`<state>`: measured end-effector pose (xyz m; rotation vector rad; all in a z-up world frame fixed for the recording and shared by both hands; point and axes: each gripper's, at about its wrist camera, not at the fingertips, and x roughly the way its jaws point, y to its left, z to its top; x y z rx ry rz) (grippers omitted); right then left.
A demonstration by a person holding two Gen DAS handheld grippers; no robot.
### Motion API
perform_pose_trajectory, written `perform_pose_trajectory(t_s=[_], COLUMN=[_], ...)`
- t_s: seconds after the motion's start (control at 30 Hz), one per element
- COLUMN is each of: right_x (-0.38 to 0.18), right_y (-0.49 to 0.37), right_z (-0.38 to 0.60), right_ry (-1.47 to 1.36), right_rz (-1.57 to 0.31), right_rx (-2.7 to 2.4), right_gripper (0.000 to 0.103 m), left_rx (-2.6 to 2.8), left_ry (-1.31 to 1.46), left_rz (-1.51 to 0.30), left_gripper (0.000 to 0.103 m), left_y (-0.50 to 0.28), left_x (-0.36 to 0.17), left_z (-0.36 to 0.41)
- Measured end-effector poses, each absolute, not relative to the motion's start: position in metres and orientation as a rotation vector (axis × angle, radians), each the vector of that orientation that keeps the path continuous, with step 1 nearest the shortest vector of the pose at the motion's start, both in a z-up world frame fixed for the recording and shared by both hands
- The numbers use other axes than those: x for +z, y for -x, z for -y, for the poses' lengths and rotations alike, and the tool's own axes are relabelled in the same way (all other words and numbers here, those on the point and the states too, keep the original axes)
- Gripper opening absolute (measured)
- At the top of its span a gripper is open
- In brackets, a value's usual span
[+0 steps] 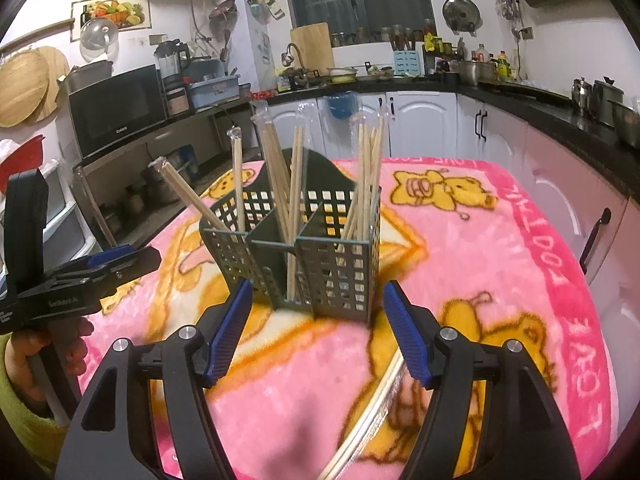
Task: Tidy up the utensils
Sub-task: 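Withdraw both open tools and lower them toward the last chopsticks on the blanket, then close the left tool on a wrapped chopstick pair while the right tool grasps another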
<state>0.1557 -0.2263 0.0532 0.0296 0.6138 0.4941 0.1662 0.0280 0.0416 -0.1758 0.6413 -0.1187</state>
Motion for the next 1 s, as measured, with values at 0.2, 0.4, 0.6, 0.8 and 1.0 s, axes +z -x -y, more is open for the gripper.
perform_pose_trajectory(t_s=[0.2, 0.4, 0.6, 0.8, 1.0], right_x=[0.04, 0.024, 0.01, -0.003, -0.016], right_y=[-0.154, -0.156, -0.167, -0.186, -0.213], right_z=[0.229, 0.229, 0.23, 0.234, 0.236], right_ry=[-0.023, -0.014, -0.019, -0.023, -0.015], right_rz=[-0.648, -0.699, -0.755, -0.823, -0.904], right_rx=[0.49, 0.483, 0.472, 0.448, 0.4], right_gripper=[0.066, 0.066, 0.066, 0.066, 0.066], left_rx=[-0.126, -0.147, -0.172, -0.182, -0.187], left_ry=[0.176, 0.183, 0.175, 0.186, 0.238], left_rz=[-0.68, -0.737, -0.825, -0.899, -0.968], left_gripper=[0.092, 0.092, 0.092, 0.091, 0.075], left_y=[-0.167, -0.171, -0.183, -0.199, -0.217], left_x=[0.028, 0.013, -0.007, -0.025, -0.037], left_z=[-0.022, -0.017, -0.01, -0.005, -0.007])
